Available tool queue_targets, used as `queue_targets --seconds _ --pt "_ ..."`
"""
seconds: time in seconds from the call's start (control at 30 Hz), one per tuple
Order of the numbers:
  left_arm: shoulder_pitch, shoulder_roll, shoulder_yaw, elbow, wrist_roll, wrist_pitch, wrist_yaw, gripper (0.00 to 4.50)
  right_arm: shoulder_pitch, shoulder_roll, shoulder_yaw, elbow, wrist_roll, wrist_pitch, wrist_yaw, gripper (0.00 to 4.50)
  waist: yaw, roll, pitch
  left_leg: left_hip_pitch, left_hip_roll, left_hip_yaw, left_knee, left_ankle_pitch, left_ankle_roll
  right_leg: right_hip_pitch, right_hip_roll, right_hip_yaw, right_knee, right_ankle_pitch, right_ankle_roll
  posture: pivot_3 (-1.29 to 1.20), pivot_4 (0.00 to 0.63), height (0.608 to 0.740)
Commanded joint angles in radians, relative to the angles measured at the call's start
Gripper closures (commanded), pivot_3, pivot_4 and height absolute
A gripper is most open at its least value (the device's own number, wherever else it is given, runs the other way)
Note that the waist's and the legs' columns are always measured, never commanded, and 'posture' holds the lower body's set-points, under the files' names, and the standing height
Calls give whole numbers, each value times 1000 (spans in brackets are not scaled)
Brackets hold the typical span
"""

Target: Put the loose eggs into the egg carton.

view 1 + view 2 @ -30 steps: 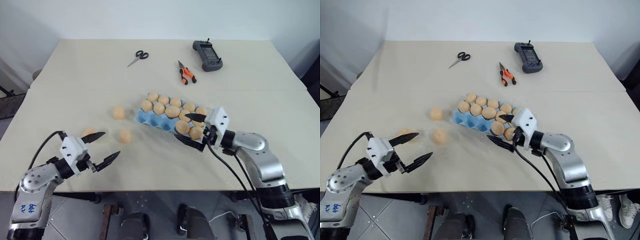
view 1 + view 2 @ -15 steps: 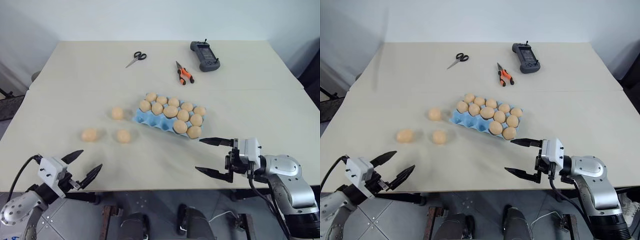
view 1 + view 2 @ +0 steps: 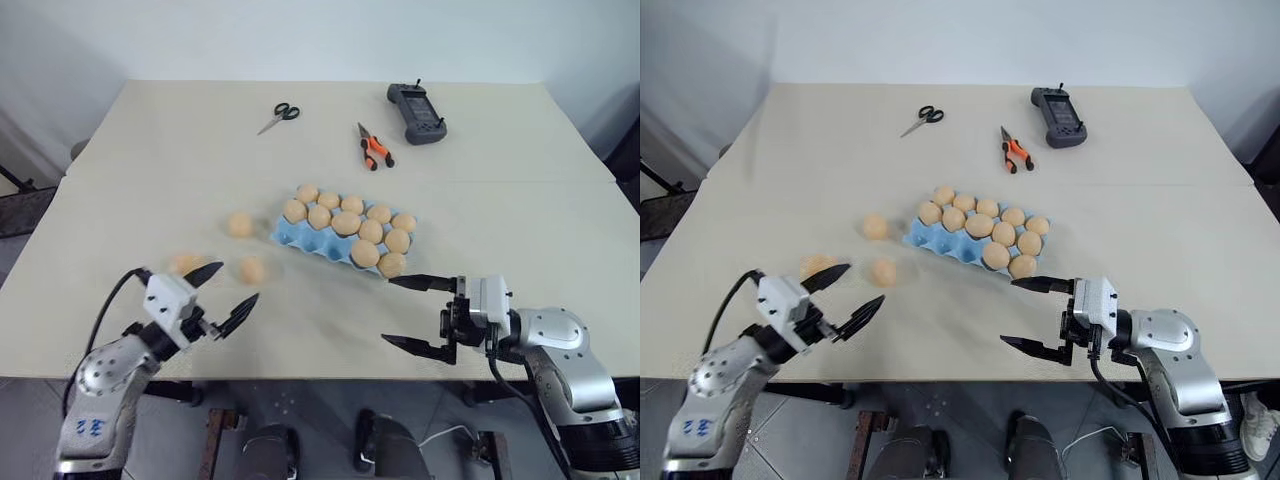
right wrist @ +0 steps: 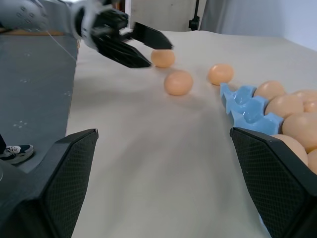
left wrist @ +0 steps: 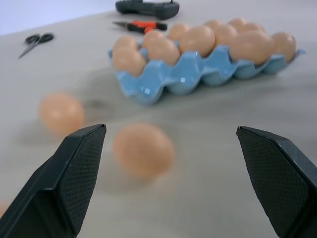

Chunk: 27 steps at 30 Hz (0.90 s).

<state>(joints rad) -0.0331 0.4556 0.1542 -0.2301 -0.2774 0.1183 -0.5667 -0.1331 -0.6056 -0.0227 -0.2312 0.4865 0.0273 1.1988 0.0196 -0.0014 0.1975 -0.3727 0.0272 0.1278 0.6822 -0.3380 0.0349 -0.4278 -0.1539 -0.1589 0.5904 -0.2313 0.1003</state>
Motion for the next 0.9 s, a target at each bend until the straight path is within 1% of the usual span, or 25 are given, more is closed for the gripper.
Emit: queue_targets --seconds 0.03,0.1,0.2,0.3,0.43,0.53,0.67,0.73,0.83,0.9 --pt "-44 -13 -27 98 61 -26 38 0 -4 6 7 -59 21 18 -26 27 -1 0 0 0 1 1 0 0 -1 0 2 0 0 0 0 0 150 740" --pt "-80 -23 -38 160 82 -30 54 0 -5 5 8 -70 21 27 -39 27 -2 0 0 0 3 1 0 -1 -2 0 4 0 0 0 0 0 150 740" --pt "-124 -48 -60 230 63 -45 25 0 -5 7 8 -75 20 33 -59 27 1 0 0 0 3 1 0 -1 -2 -1 4 0 -1 0 0 0 150 740" --pt "-165 -79 -82 318 79 -104 13 0 -2 16 18 -75 11 31 -75 27 5 -1 0 0 3 1 1 -2 -1 0 4 0 -2 0 0 0 150 740" --pt "-220 -101 -98 373 86 -110 12 0 2 29 28 -97 14 45 -101 27 6 -1 0 0 3 1 1 -1 -1 0 3 0 -1 0 0 0 150 740" --pt "-229 -99 -100 377 77 -96 0 591 10 29 33 -112 15 51 -111 0 3 -1 0 0 3 2 1 -1 -1 0 3 1 -1 0 -1 0 150 740" --pt "-225 -71 -102 350 82 -88 -28 1791 20 25 29 -124 17 57 -125 0 2 -1 0 1 3 2 1 -1 -1 0 4 1 0 0 -1 0 150 740" --pt "-231 -52 -96 333 79 -75 -40 2223 23 23 25 -129 17 59 -132 0 1 -1 0 1 3 2 1 -1 -1 0 4 1 -1 0 -1 0 150 740" --pt "-259 -35 -91 283 43 -60 -78 2284 27 21 22 -134 18 60 -140 0 1 -1 0 1 3 2 1 -1 -1 0 4 1 -1 0 -1 0 150 740" --pt "-319 -25 -120 244 -11 -3 -156 2284 31 20 18 -136 17 60 -147 0 3 -1 0 1 3 2 1 -1 -1 0 4 1 -1 0 -1 0 150 740"
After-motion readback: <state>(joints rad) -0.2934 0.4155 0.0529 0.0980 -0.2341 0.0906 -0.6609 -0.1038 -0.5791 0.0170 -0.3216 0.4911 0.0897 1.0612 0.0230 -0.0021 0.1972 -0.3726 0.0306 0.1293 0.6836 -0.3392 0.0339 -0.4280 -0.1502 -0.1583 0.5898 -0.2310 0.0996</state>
